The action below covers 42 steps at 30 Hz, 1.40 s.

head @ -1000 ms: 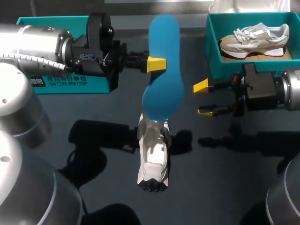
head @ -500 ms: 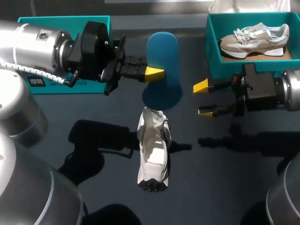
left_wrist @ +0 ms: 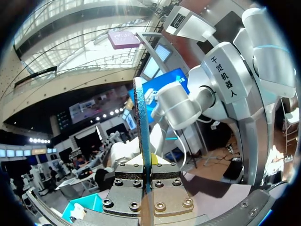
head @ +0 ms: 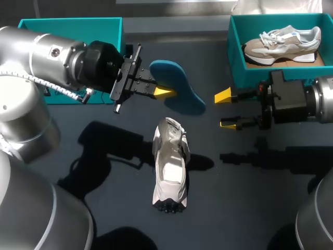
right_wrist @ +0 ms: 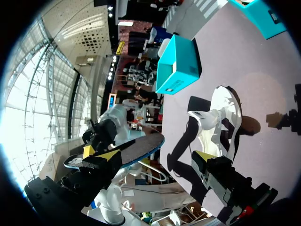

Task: Take the shoe out of the shoebox, open the shoe tongue, remove and reinsert the insole, then place the shoe into the shoebox

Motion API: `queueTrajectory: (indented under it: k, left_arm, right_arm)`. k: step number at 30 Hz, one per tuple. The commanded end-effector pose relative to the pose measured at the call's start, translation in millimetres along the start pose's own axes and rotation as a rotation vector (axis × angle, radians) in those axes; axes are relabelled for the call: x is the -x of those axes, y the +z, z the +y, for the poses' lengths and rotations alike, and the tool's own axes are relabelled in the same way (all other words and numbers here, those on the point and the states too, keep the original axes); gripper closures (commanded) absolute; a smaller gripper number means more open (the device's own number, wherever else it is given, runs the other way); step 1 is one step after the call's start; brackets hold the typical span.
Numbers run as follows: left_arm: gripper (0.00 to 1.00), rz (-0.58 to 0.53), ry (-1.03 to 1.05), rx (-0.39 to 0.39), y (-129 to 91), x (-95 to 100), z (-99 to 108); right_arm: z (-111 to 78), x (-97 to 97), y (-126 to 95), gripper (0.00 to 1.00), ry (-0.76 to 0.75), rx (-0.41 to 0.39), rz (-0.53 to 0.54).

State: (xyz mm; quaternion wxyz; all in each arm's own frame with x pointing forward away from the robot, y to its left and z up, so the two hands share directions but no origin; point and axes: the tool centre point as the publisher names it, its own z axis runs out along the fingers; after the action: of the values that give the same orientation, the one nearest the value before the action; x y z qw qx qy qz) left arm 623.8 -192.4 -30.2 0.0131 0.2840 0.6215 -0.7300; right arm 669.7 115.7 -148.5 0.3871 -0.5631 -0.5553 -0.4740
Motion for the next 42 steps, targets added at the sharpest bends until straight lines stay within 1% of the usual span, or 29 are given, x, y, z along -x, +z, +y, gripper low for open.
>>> queueTrajectory:
  k: [1,3,4,6,7,8,9,10,11,12,13,15,16,17,18,19,20,21,39,40,41,42]
  left_arm:
    - [1.00,0.018,0.000,-0.005,2,5.6,2]
    - [1.00,0.018,0.000,-0.005,2,5.6,2]
    - [1.00,-0.022,-0.028,-0.008,1,2.8,7]
    - [1.00,-0.043,0.137,0.048,-4,-0.9,19]
    - [1.00,-0.066,0.144,0.053,-6,-2.8,22]
    - [1.00,-0.097,0.198,0.048,-8,-3.4,24]
    - [1.00,-0.108,0.224,0.059,-9,-2.9,24]
    - [1.00,-0.097,0.303,0.073,-14,-3.9,26]
    - [1.00,-0.117,0.350,0.060,-15,-2.9,26]
    - [1.00,-0.103,0.365,0.054,-17,-2.7,27]
    - [1.00,-0.076,0.480,0.070,-21,-3.3,31]
    - [1.00,-0.049,0.593,0.076,-24,-3.4,37]
    - [1.00,-0.025,0.679,0.097,-25,-2.5,39]
    - [1.00,-0.019,0.702,0.105,-26,-3.4,41]
    - [1.00,-0.029,0.787,0.146,-27,-2.8,44]
    - [1.00,0.004,0.836,0.162,-28,-3.4,48]
    - [1.00,-0.028,0.885,0.179,-28,-4.6,52]
    - [1.00,-0.038,0.911,0.168,-28,-5.0,52]
    - [1.00,-0.038,0.911,0.168,-28,-5.0,52]
    - [1.00,-0.038,0.911,0.168,-28,-5.0,52]
    - [1.00,-0.012,0.920,0.198,-29,-9.5,58]
    - [1.00,-0.030,0.951,0.203,-30,-12.0,63]
  right_arm:
    - [0.8,0.3,2,0.00,0.000,0.001,0.001]
    - [0.8,0.3,2,0.00,0.000,0.001,0.001]
    - [0.8,0.3,2,0.00,0.000,0.001,0.001]
    - [0.8,0.3,2,0.00,0.000,0.001,0.001]
    - [0.8,0.3,2,0.00,0.000,0.001,0.001]
    - [0.8,0.3,2,0.00,0.000,0.001,0.001]
    - [0.8,0.3,2,0.00,0.000,0.001,0.001]
    - [0.8,0.3,2,0.00,0.000,0.001,0.001]
    - [0.8,0.3,2,0.00,0.000,0.001,0.001]
    - [0.8,0.3,2,0.00,0.000,0.001,0.001]
    - [0.8,0.3,2,0.00,0.000,0.001,0.001]
    - [0.8,0.3,2,0.00,0.000,0.001,0.001]
    - [0.8,0.3,2,0.00,0.000,0.001,0.001]
    - [0.8,0.3,2,0.00,0.000,0.001,0.001]
    - [0.8,0.3,2,0.00,0.000,0.001,0.001]
    - [0.8,0.3,2,0.00,0.000,0.001,0.001]
    - [0.8,0.3,2,0.00,0.000,0.001,0.001]
    - [0.8,0.3,2,0.00,0.000,0.001,0.001]
    - [0.8,0.3,2,0.00,0.000,0.001,0.001]
    - [1.7,-2.3,3,0.00,0.001,-0.002,0.001]
    - [2.6,-5.7,3,0.00,-0.001,0.000,0.006]
    - [3.3,-8.1,4,0.00,0.004,-0.001,0.015]
